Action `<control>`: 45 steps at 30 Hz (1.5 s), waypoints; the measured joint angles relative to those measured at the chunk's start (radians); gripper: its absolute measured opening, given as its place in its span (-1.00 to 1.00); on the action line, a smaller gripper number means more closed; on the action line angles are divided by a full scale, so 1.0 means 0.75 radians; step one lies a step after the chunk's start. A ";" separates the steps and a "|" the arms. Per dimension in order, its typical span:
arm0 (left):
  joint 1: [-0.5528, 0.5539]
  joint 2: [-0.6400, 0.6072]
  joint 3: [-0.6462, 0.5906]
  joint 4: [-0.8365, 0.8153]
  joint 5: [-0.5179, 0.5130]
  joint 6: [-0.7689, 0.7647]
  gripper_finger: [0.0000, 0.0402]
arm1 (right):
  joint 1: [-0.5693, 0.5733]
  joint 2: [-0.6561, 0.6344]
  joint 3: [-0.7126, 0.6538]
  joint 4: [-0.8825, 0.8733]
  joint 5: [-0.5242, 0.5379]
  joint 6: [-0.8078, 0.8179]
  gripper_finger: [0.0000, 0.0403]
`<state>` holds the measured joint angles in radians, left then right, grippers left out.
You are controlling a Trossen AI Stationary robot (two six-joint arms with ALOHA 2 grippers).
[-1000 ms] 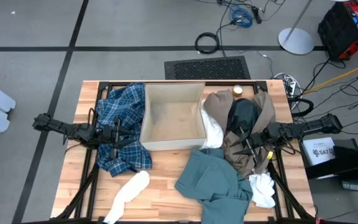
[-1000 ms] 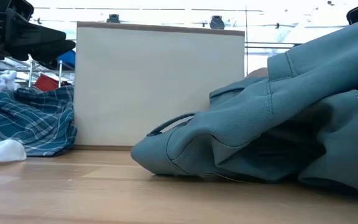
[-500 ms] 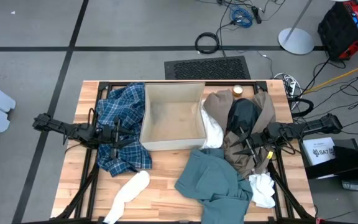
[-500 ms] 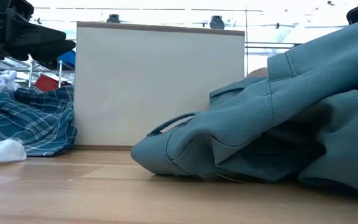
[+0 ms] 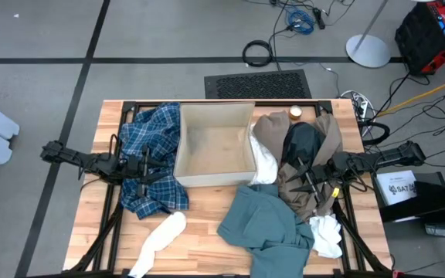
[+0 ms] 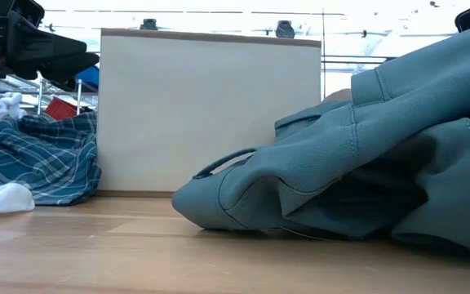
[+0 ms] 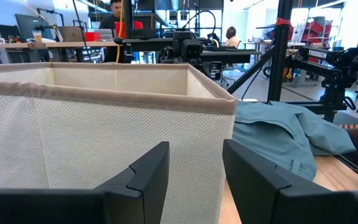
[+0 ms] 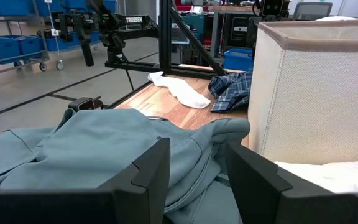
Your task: Sort clothes
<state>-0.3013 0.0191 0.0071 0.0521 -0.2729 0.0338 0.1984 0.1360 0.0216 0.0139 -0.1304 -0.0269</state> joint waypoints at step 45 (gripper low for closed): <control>0.000 0.000 0.002 0.319 -0.027 -0.236 -0.20 | 0.000 0.000 0.000 0.596 0.110 -0.071 -0.30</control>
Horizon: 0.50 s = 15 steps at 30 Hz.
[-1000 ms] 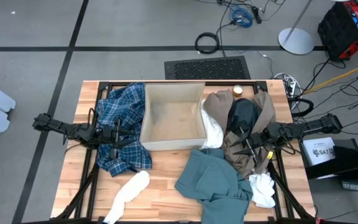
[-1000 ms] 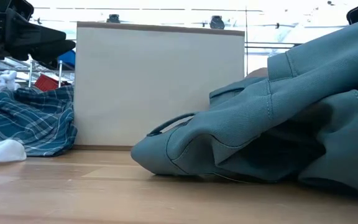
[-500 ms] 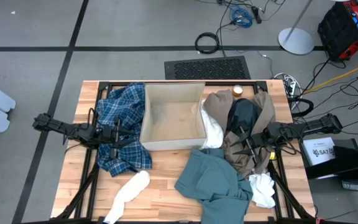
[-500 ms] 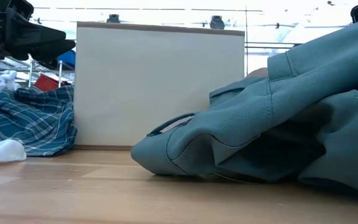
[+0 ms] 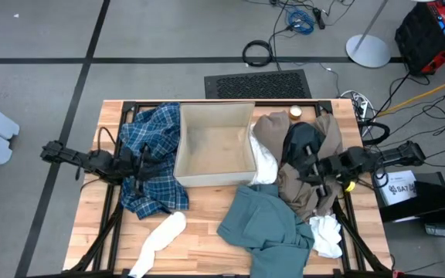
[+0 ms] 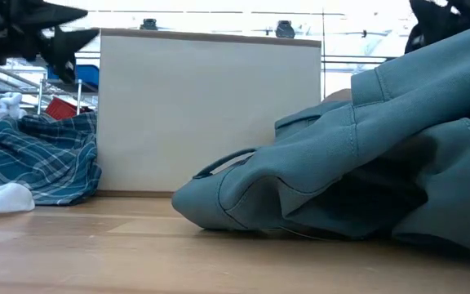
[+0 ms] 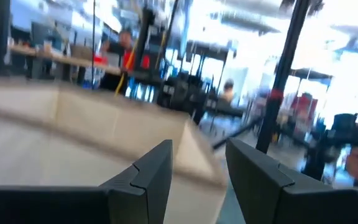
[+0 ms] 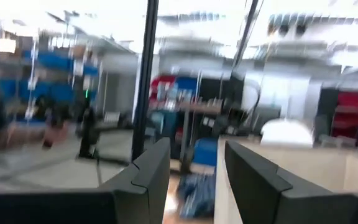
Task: Sort clothes
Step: Put the white sock into the laundry organizer
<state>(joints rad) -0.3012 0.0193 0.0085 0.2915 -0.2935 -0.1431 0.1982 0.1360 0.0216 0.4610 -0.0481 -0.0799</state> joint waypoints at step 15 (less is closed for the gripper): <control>0.000 0.212 0.386 -0.089 0.164 0.225 -0.20 | 0.000 0.077 0.000 0.479 -0.224 -0.248 -0.30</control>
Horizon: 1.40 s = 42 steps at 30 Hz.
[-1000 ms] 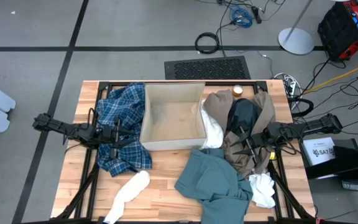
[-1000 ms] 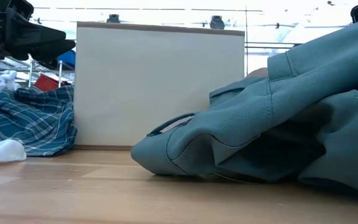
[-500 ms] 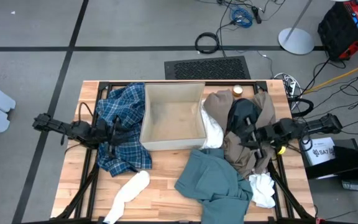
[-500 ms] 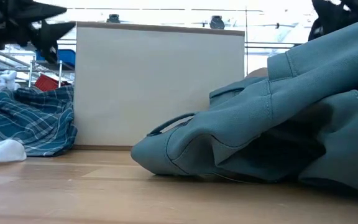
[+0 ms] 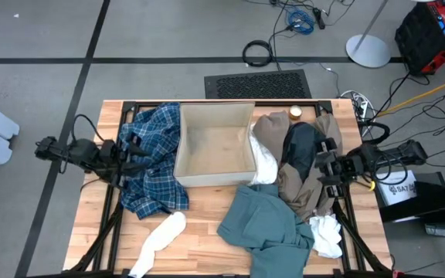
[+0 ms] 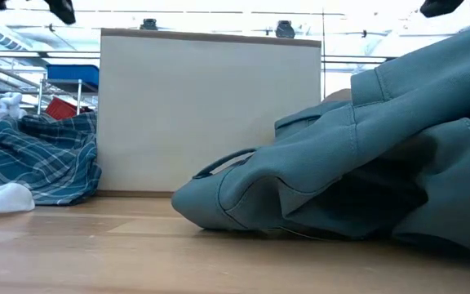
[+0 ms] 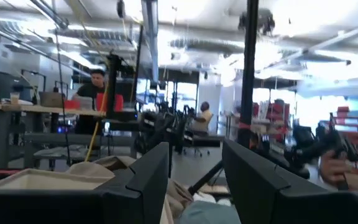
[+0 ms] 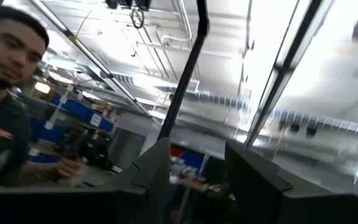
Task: Sort clothes
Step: Put the white sock into the laundry organizer
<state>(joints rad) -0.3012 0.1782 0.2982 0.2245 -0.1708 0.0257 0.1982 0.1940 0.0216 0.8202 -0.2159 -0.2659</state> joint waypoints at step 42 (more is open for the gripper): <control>-0.274 1.014 0.849 -0.764 0.066 -0.364 -0.20 | 0.101 1.038 1.145 -1.452 -0.032 0.981 -0.30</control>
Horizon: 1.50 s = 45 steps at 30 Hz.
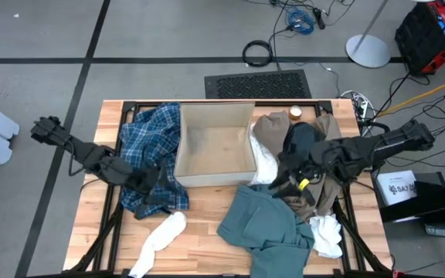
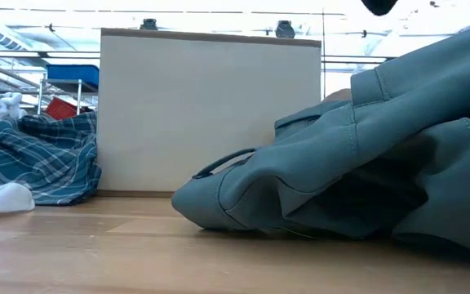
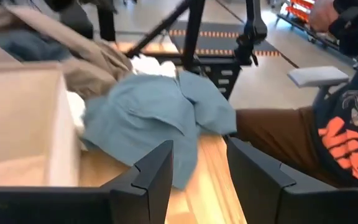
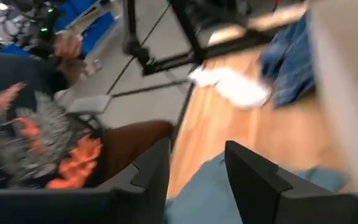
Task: Sort clothes
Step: Put the white sock into the laundry organizer
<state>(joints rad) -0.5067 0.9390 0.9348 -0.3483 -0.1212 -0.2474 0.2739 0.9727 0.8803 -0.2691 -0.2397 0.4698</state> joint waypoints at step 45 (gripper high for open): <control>-0.122 0.957 -0.001 -0.315 0.053 0.026 -0.20 | 0.274 0.109 -0.002 -0.316 0.011 0.185 -0.30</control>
<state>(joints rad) -0.5980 1.6565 0.9340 -0.5846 -0.0818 -0.2281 0.4797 1.0542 0.8789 -0.5060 -0.2312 0.6087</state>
